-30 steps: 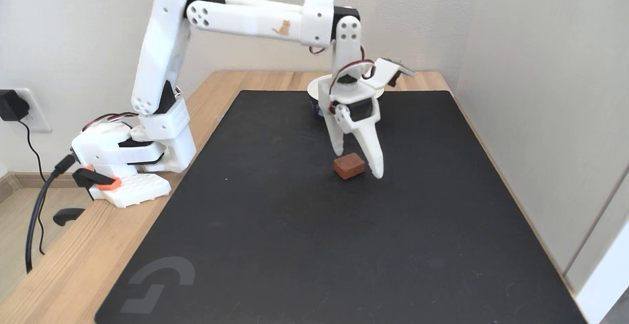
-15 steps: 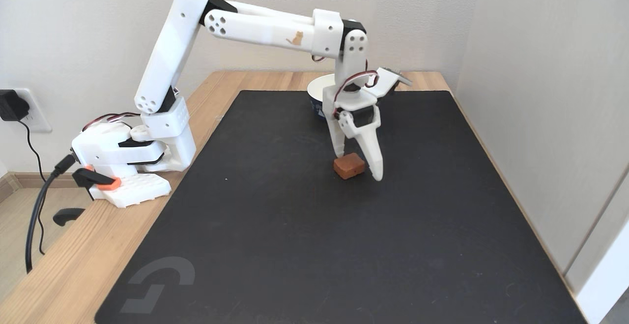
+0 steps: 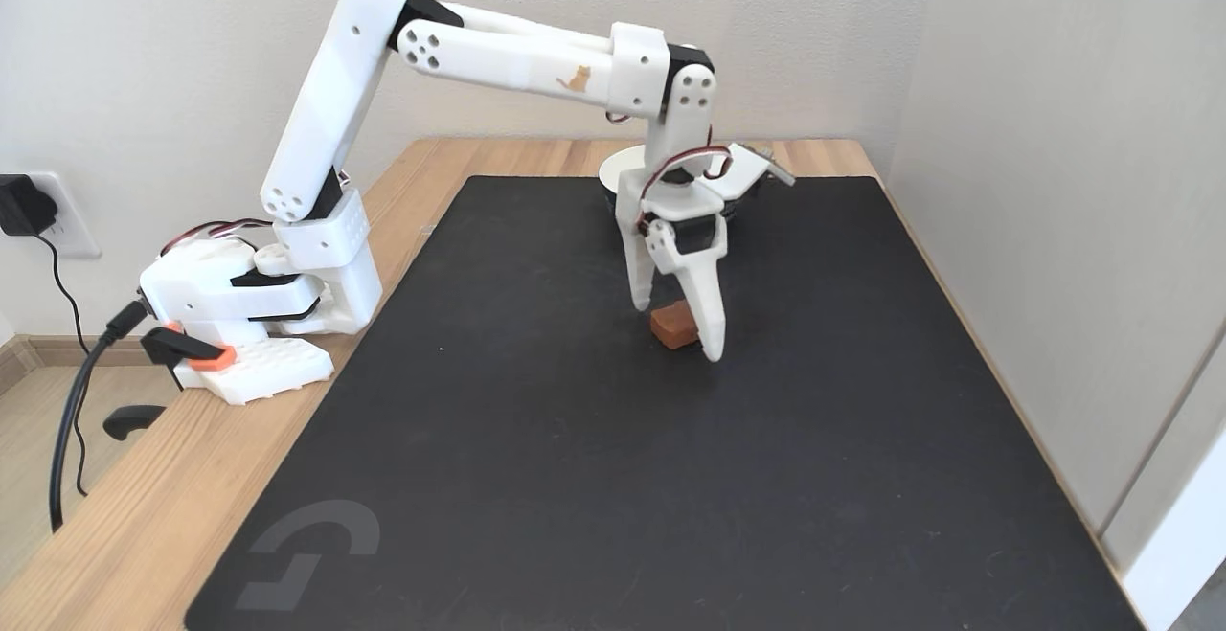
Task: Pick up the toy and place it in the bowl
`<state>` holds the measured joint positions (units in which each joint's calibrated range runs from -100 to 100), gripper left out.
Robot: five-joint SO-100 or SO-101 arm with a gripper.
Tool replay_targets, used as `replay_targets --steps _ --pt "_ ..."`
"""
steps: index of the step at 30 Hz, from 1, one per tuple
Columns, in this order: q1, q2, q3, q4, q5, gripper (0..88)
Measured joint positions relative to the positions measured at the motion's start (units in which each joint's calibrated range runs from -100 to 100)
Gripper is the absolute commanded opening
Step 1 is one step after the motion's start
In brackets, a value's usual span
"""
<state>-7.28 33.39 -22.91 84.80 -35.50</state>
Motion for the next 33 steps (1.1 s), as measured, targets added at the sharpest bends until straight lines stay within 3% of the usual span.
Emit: replay_targets --steps 7,10,11,13,28,33 --pt "-0.17 0.0 0.0 0.0 0.0 38.8" --pt "-0.25 0.0 0.0 0.0 0.0 24.4" --pt "-0.17 0.0 0.0 0.0 0.0 12.7" --pt "-0.17 0.0 0.0 0.0 0.0 2.5" --pt "-0.08 0.0 0.0 -0.34 0.0 2.2" --pt "-3.5 -0.67 -4.63 -8.61 0.05 2.3"
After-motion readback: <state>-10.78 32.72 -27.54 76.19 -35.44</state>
